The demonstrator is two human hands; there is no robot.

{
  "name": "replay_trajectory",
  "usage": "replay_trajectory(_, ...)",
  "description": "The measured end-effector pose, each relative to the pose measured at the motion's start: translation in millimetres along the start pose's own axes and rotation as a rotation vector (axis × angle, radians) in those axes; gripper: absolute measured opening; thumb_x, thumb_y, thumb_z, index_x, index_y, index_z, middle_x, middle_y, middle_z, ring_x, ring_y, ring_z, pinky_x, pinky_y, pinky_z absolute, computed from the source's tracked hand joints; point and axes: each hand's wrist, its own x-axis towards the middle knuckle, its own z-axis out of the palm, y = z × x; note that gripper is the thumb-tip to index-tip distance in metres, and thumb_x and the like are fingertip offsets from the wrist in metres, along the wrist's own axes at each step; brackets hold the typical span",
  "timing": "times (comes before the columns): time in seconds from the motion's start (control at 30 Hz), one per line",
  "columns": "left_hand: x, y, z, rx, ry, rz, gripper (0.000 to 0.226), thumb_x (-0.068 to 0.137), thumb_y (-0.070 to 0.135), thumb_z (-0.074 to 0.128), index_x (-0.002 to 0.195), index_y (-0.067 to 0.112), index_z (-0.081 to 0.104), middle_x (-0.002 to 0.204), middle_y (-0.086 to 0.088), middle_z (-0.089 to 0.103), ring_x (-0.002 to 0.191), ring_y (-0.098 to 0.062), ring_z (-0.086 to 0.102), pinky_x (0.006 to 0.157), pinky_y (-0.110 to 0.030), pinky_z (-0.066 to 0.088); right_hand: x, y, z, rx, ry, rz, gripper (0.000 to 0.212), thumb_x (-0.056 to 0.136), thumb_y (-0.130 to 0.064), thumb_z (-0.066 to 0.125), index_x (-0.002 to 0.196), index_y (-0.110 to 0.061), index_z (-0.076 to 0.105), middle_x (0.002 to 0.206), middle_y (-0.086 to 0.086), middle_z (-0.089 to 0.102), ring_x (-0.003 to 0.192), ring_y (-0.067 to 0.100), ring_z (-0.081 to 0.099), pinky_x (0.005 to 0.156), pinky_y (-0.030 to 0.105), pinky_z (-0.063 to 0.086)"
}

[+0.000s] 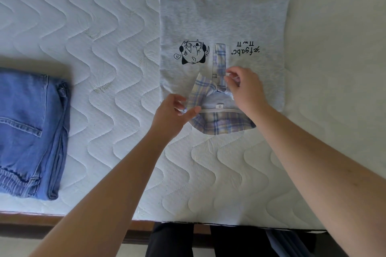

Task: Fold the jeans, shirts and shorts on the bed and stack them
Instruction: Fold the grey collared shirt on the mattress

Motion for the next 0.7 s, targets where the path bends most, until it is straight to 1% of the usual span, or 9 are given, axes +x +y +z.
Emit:
replay_trajectory(0.1,-8.7,-2.5,5.9,-0.102,0.006,-0.083,0.042,0.077,0.049,0.078,0.109,0.027,0.06,0.096,0.013,0.063,0.085,0.0,0.062,0.071,-0.017,0.045,-18.8,9.7,-12.1,-0.029,0.119,-0.004,0.027,0.098,-0.028,0.055,0.122,-0.016,0.06,0.108,0.001,0.061,0.103,0.024,0.056,0.094,0.044,0.044)
replay_trajectory(0.17,-13.6,-4.3,8.0,-0.19,0.013,-0.118,0.038,0.079,0.046,0.078,0.109,0.029,0.062,0.098,0.014,0.066,0.087,0.0,0.064,0.07,-0.016,0.046,-37.5,12.4,-16.2,-0.013,0.12,-0.076,0.024,0.098,-0.027,0.056,0.115,-0.013,0.063,0.099,-0.003,0.06,0.095,0.023,0.058,0.09,0.045,0.047)
replay_trajectory(0.23,-15.8,-5.3,9.7,-0.269,0.033,-0.139,0.033,0.081,0.042,0.078,0.107,0.031,0.062,0.098,0.014,0.07,0.088,-0.001,0.067,0.069,-0.017,0.049,-56.7,10.9,-12.3,-0.019,0.023,-0.162,0.024,0.097,-0.032,0.057,0.111,-0.015,0.066,0.098,-0.005,0.062,0.093,0.018,0.058,0.09,0.044,0.047)
replay_trajectory(0.3,-16.2,-6.6,13.3,-0.328,0.066,-0.161,0.026,0.083,0.036,0.078,0.104,0.029,0.065,0.093,0.013,0.073,0.089,-0.006,0.068,0.076,-0.026,0.056,-73.0,8.5,-1.8,-0.089,-0.108,-0.226,0.031,0.093,-0.04,0.062,0.115,-0.019,0.066,0.107,-0.004,0.065,0.103,0.018,0.058,0.096,0.042,0.043)
replay_trajectory(0.37,-16.9,-6.2,16.8,-0.428,0.096,-0.19,0.016,0.084,0.029,0.078,0.094,0.025,0.067,0.082,0.012,0.073,0.084,-0.008,0.068,0.089,-0.034,0.057,-85.3,6.6,12.0,-0.252,-0.255,-0.28,0.051,0.086,-0.05,0.066,0.129,-0.023,0.058,0.125,-0.003,0.06,0.119,0.02,0.051,0.104,0.041,0.034)
replay_trajectory(0.43,-17.0,-4.8,18.9,-0.55,0.102,-0.214,0.012,0.086,0.024,0.076,0.091,0.019,0.067,0.082,0.004,0.073,0.086,-0.014,0.067,0.096,-0.038,0.054,-97.1,6.2,27.5,-0.422,-0.313,-0.329,0.07,0.08,-0.054,0.069,0.139,-0.024,0.048,0.134,-0.003,0.053,0.126,0.021,0.046,0.107,0.038,0.028)
replay_trajectory(0.53,-14.2,1.8,19.2,-0.744,0.045,-0.201,0.01,0.094,0.018,0.066,0.099,0.01,0.062,0.094,-0.01,0.075,0.095,-0.025,0.07,0.092,-0.034,0.056,-104.3,4.6,43.9,-0.545,-0.174,-0.318,0.07,0.081,-0.04,0.073,0.141,-0.019,0.045,0.131,0.001,0.054,0.122,0.024,0.049,0.103,0.038,0.031)
replay_trajectory(0.6,-11.4,8.8,18.0,-0.908,0.028,-0.207,0.006,0.099,0.015,0.058,0.1,0.01,0.058,0.092,-0.007,0.075,0.089,-0.019,0.072,0.083,-0.029,0.058,-101.2,2.7,46.4,-0.572,-0.048,-0.295,0.053,0.088,-0.026,0.065,0.138,-0.015,0.049,0.126,0.005,0.058,0.116,0.026,0.053,0.096,0.039,0.037)
replay_trajectory(0.7,-6.1,17.9,15.5,-1.012,0.069,-0.229,0.002,0.1,0.014,0.056,0.101,0.012,0.056,0.097,-0.007,0.073,0.087,-0.017,0.071,0.082,-0.031,0.057,-93.4,1.4,40.2,-0.506,0.065,-0.266,0.035,0.093,-0.012,0.056,0.128,-0.011,0.06,0.112,0.007,0.067,0.104,0.03,0.059,0.087,0.04,0.041)
